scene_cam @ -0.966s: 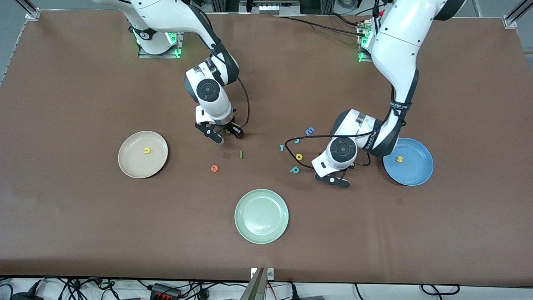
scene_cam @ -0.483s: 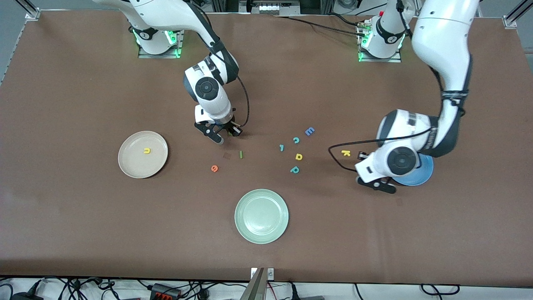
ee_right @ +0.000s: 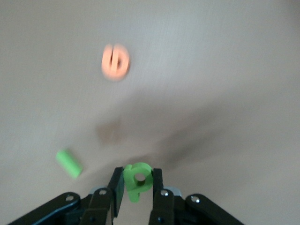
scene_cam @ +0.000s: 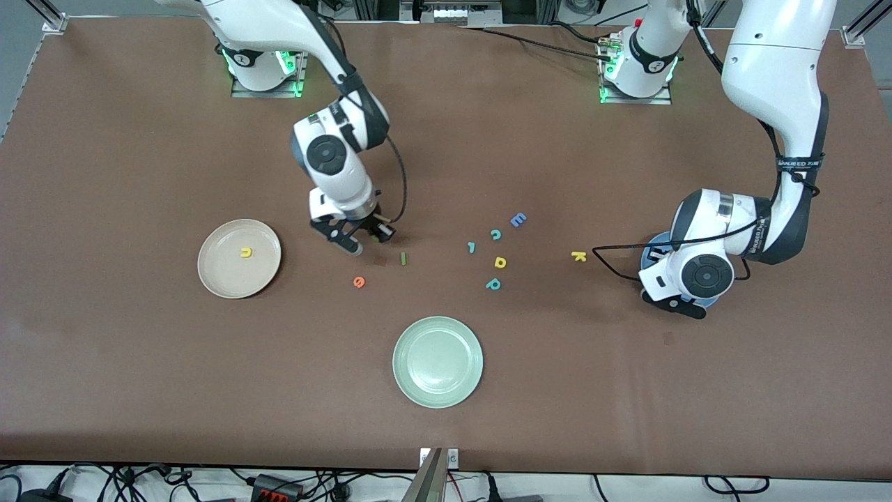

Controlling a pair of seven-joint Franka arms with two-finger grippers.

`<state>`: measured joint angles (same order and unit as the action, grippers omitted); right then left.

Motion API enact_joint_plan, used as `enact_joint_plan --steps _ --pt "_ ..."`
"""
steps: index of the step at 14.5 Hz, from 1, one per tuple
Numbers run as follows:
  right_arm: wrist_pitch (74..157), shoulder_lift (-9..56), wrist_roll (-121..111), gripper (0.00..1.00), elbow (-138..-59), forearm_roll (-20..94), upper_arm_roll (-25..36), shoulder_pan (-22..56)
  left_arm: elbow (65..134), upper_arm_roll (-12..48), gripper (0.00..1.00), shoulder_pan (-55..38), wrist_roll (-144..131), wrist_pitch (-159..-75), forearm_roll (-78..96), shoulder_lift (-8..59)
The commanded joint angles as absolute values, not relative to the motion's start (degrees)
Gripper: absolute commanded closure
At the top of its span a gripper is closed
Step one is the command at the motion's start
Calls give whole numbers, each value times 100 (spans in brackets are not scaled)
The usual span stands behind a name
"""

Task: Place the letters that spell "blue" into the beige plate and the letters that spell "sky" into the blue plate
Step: 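Drop the p on the white plate while the left gripper drops the y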

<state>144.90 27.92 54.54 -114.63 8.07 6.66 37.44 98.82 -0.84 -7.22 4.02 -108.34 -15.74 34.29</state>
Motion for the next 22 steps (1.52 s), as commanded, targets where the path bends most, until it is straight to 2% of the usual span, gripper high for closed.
enact_joint_plan --steps 1,2,6,9,15,16,17,18,19,22 --pt "13574 2733 3830 83 -11058 809 852 3043 9985 26 22 -668 457 -10881 -1705 3278" --pt "13327 2716 3345 83 -10970 809 931 2867 9976 35 0 -685 457 -10863 -1705 3278" --pt "12807 2654 1963 83 -10978 800 1195 2348 9967 140 0 -747 151 -10854 -1224 3278" --pt "12727 2680 1285 83 -11074 800 1230 1935 9958 289 0 -773 -454 -10898 -695 3305" --pt "12735 2751 1248 78 -11329 835 1213 1916 10011 887 0 -791 -2316 -11312 -677 3445" --pt "12735 2768 1248 74 -11364 835 1213 1916 10011 957 0 -791 -2634 -11320 -677 3463" --pt "12753 2786 1248 69 -11408 835 1213 1916 10019 984 0 -791 -2872 -11364 -677 3480" --pt "12762 2795 1248 30 -11399 835 1213 1916 10020 993 0 -791 -3179 -11382 -677 3498" --pt "12727 2786 1257 0 -11347 844 1213 1907 10020 1037 0 -800 -3608 -11391 -668 3542" --pt "12709 2760 1265 0 -10944 852 1178 1968 10037 1318 0 -852 -5293 -11714 -668 3700"
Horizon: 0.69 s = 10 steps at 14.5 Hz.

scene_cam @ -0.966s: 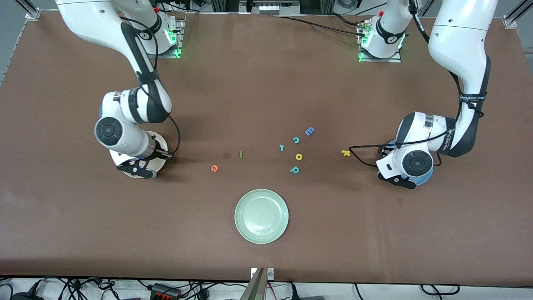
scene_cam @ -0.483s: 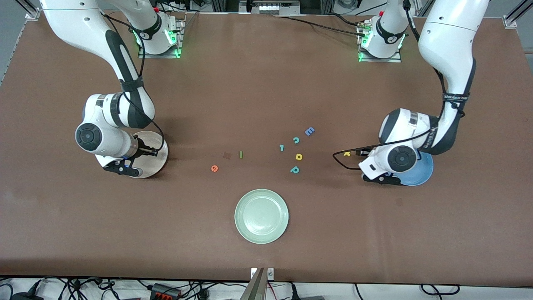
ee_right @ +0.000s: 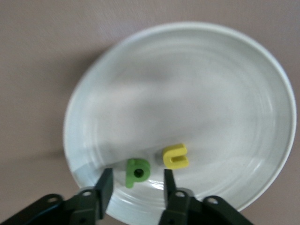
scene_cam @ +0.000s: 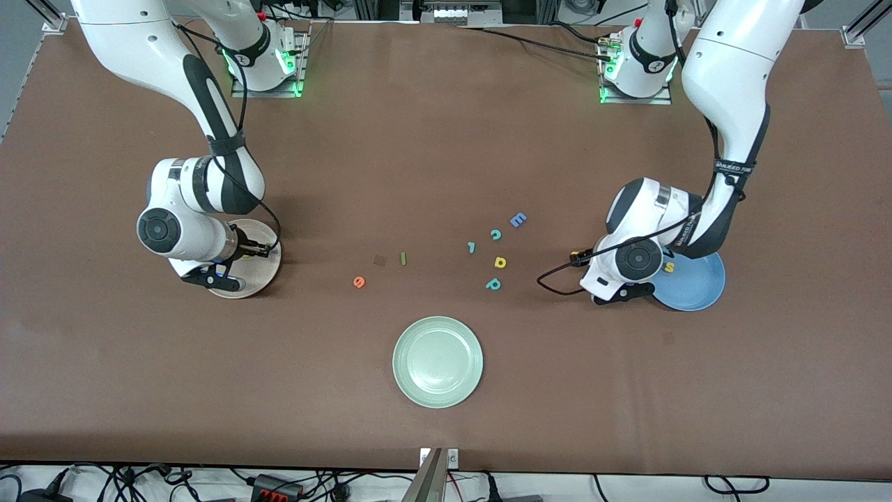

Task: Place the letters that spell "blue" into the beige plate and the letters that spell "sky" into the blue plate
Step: 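Grasp the green stick with the right gripper while the left gripper grasps the yellow k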

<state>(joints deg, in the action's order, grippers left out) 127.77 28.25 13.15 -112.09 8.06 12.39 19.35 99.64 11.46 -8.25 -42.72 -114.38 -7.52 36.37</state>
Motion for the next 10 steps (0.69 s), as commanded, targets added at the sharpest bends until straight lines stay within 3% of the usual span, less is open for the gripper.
enact_joint_plan --steps 1,3,10 --pt "12718 2760 1274 0 -10812 853 1117 2047 10037 1327 0 -1009 -5883 -11855 -668 3770" --pt "12718 2804 1292 0 -10400 853 924 2310 10037 1318 0 -1134 -6615 -11979 -668 3806" --pt "12744 3945 1248 0 -8931 773 905 3795 10099 1301 0 -704 -6583 -11655 -685 3762"
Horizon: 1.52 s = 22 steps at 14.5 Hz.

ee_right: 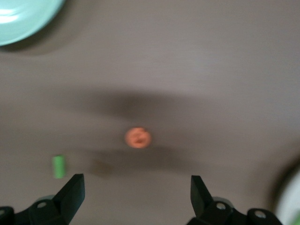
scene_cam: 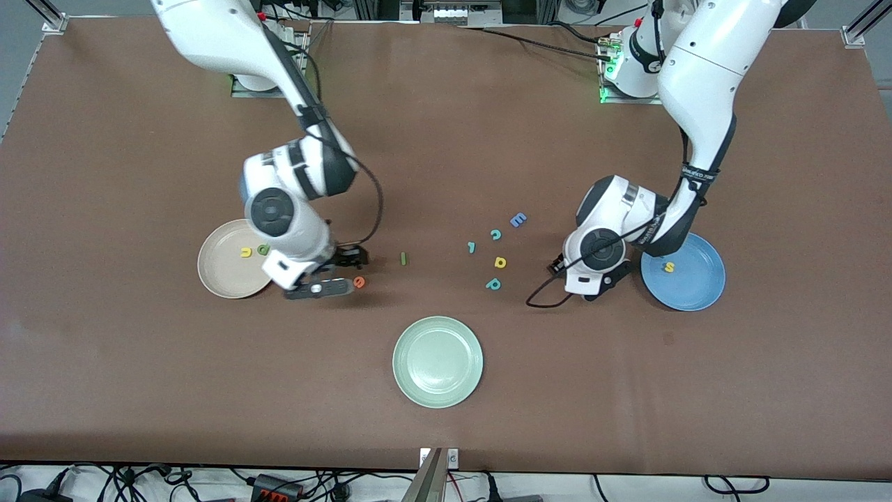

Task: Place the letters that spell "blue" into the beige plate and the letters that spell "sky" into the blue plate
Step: 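Grasp the green stick with the right gripper while the left gripper grasps the yellow k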

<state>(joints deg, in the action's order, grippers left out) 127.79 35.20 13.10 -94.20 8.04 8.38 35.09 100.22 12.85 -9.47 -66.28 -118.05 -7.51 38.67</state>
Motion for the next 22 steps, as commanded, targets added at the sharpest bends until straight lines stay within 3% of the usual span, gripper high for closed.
enact_joint_plan --steps 1,2,8,15,18,22 --pt "12762 4085 1274 0 -8747 773 905 3901 10107 1301 0 -694 -6635 -11654 -677 3770" --pt "12770 4226 1283 1 -8589 773 905 3989 10116 1318 0 -712 -6758 -11707 -651 3797" --pt "12937 4623 1871 27 -8455 800 896 4271 10555 1503 0 -809 -8569 -12189 -721 3551" --pt "12946 4728 2171 48 -8446 800 897 4403 11653 1494 0 -729 -8596 -13612 -738 2980" --pt "12964 4755 2162 55 -8438 809 897 4403 12040 1494 0 -729 -8613 -14140 -738 2857" --pt "13060 4799 2153 59 -8438 809 897 4403 12146 1477 10 -721 -8700 -14335 -738 2839"
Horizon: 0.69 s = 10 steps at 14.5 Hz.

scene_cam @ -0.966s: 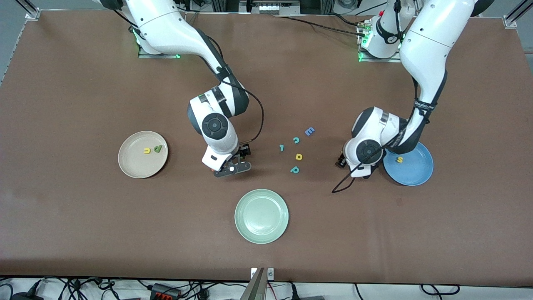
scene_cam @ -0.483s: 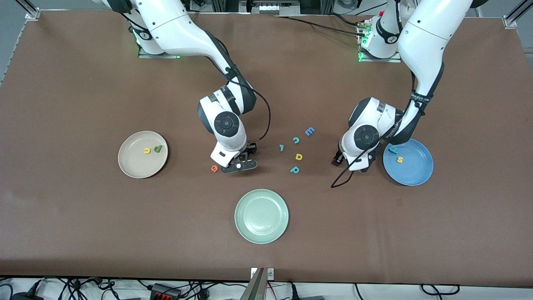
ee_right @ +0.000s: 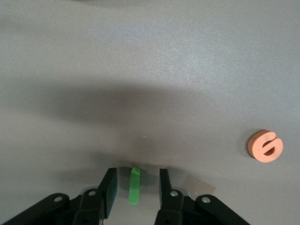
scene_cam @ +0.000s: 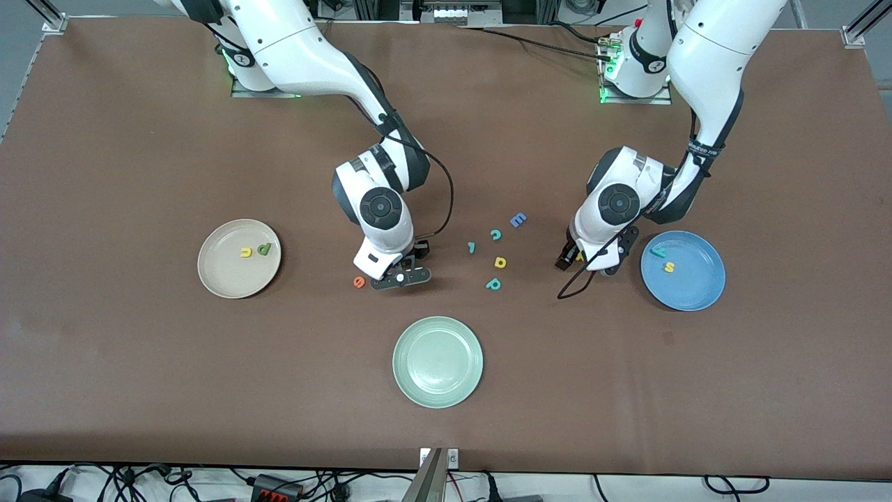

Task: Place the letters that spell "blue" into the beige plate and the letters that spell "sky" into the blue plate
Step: 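Grasp the green stick with the right gripper while the left gripper grasps the yellow k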

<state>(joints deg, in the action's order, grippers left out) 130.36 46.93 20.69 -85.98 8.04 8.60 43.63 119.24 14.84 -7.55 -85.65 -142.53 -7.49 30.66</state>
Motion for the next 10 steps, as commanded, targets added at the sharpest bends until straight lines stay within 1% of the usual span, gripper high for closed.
enact_joint_plan --steps 1,3,5,6,7,9,10 --pt "13061 4799 2162 61 -8438 809 896 4412 12129 1459 11 -721 -8727 -14335 -738 2839" --pt "13061 4799 2153 70 -8438 809 896 4421 12085 1433 12 -721 -8736 -14344 -730 2830" --pt "13061 4799 2145 83 -8438 809 896 4421 12085 1398 13 -721 -8841 -14493 -738 2839" --pt "13061 4799 2145 87 -8438 809 905 4421 12085 1354 15 -721 -8868 -14502 -730 2839" --pt "13061 4790 2127 89 -8438 800 905 4412 12085 1327 15 -721 -8946 -14511 -738 2830" --pt "13052 4755 2118 99 -8438 809 914 4360 12085 1266 20 -712 -8982 -14511 -738 2856" --pt "13052 4729 2136 100 -8438 817 914 4351 12085 1266 21 -712 -9009 -14546 -738 2883"
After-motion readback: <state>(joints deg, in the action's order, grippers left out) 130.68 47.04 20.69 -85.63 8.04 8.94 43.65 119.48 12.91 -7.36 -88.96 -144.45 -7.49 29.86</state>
